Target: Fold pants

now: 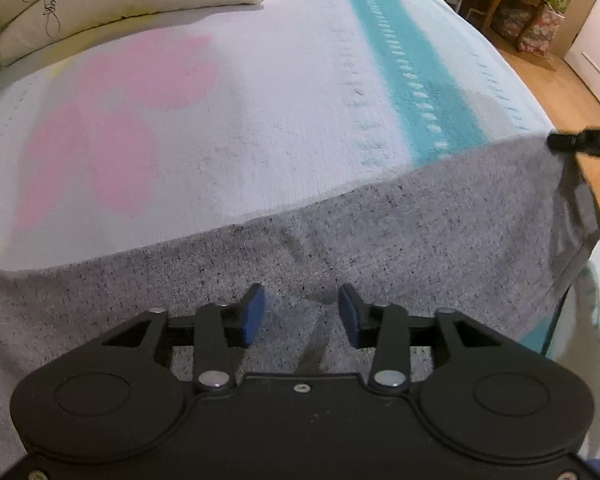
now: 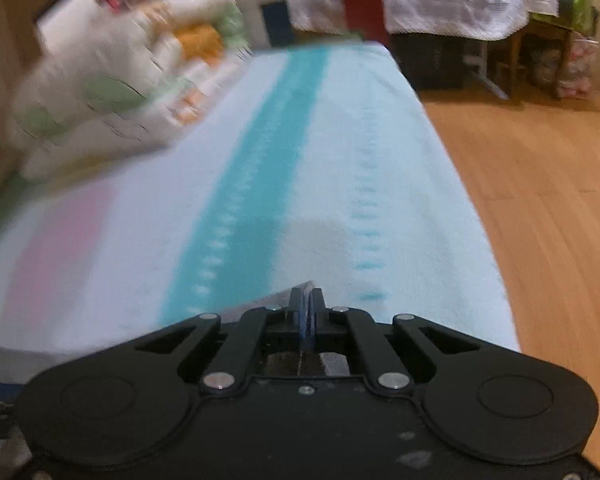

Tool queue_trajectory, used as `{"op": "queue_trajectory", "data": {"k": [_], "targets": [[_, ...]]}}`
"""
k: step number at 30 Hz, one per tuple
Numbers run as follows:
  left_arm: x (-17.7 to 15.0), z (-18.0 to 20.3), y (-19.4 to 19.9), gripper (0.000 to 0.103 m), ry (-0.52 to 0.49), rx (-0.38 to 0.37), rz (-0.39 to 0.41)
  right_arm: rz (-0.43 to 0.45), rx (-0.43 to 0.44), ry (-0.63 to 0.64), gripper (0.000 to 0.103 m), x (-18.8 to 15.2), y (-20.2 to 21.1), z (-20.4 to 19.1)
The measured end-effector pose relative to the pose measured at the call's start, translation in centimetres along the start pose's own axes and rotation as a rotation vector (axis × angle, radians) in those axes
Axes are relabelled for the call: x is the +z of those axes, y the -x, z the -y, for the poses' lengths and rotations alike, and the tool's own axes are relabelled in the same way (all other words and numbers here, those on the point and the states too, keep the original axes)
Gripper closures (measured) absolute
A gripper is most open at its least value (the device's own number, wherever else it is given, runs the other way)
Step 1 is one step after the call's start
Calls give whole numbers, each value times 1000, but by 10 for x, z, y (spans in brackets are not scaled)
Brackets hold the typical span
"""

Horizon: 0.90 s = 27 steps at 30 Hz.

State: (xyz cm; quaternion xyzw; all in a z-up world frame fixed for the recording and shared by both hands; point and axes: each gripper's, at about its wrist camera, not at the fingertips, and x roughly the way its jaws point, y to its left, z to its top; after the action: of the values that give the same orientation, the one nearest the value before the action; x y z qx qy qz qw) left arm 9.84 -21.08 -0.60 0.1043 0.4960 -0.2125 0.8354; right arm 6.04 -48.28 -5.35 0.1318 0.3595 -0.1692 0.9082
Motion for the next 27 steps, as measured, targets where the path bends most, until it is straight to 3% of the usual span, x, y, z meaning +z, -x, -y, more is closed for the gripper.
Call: {"op": "queue_trajectory", "data": {"k": [2,3,4,5,6,12,17,20,23,26,27], "targets": [[0,2,-1,52,4,-6,-3,-59,-40,41,95,-4,-12,0],[0,3,-2,52,4,-15,-3,-68,-37,38,85,-6,-10,3],[0,3,-1,52,3,-21,-1,-75,-17,17,71,-7,-6,8],[1,5,-1,52,-2,-19,2,-87,28,-24,35,-9,0,17],[1,7,-2,52,-10,-16,5,-92,75,-73,24,-10,5,25],[4,14,-6,52,-36,-23,-3,-166,109,-184,25,-31,22,65],[2,12,-21,52,-42,1,-38,-227,187,-254,24,-61,23,86],[0,11,-26,50,-48,4,-26,-205,223,-278,23,-71,25,87],[-1,16,-24,50,-70,12,-29,-210,316,-341,23,-77,23,87],[2,10,-17,51,-39,-30,-29,-195,335,-356,29,-84,22,82],[3,8,-16,51,-24,-29,-22,-182,324,-354,39,-85,25,80]]}}
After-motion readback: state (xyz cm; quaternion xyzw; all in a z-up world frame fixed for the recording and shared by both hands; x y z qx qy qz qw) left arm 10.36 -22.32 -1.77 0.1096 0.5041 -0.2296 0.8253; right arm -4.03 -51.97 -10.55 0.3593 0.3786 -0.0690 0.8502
